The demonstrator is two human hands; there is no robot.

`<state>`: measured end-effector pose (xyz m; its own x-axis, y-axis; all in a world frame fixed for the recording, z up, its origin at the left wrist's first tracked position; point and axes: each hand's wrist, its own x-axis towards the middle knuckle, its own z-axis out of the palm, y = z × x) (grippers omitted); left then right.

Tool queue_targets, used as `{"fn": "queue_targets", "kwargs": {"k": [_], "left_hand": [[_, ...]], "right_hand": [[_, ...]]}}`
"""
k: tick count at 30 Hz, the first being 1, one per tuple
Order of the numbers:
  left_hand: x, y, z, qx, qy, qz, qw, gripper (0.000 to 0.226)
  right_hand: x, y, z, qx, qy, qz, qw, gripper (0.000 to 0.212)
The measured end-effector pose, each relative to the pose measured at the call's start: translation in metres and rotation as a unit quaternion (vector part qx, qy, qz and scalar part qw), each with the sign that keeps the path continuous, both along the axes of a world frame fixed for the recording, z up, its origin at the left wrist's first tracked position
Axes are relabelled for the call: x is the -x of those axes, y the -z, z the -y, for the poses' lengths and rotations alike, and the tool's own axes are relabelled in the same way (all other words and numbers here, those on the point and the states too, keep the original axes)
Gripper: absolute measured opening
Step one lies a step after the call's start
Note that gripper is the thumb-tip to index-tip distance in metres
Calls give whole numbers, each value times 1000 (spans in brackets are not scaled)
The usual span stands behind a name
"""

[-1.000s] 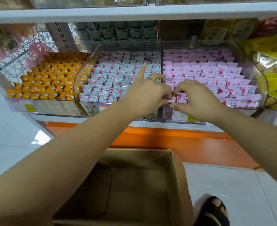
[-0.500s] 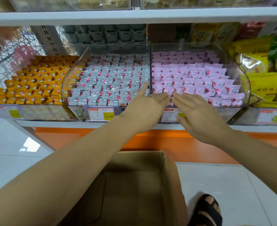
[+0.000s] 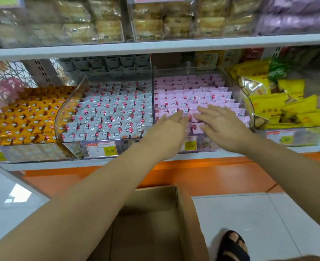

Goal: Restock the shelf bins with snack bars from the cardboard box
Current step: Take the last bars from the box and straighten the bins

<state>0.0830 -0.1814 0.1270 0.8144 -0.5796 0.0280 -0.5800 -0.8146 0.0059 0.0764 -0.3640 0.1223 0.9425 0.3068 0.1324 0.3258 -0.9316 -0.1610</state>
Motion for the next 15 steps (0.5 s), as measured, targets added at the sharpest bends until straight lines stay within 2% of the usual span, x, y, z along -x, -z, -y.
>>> {"fn": "queue_targets", "kwargs": {"k": [2, 4, 8, 12, 15], "left_hand": [[1, 11, 11, 7, -28, -98, 995, 63], [-5, 22, 16, -17, -47, -115, 992, 68], [-19, 22, 22, -8, -66, -117, 991, 65], [-15, 17, 18, -2, -52, -121, 991, 58], [-14, 7, 15, 18, -49, -111, 992, 53]], "right_hand": [[-2, 17, 6, 90, 20, -52, 994, 58], [-9, 26, 8, 108, 30, -70, 991, 58], [-18, 25, 6, 60, 43, -76, 994, 58], [-15, 18, 12, 43, 1, -76, 996, 50], [-8, 1, 22, -24, -12, -82, 996, 45]]}}
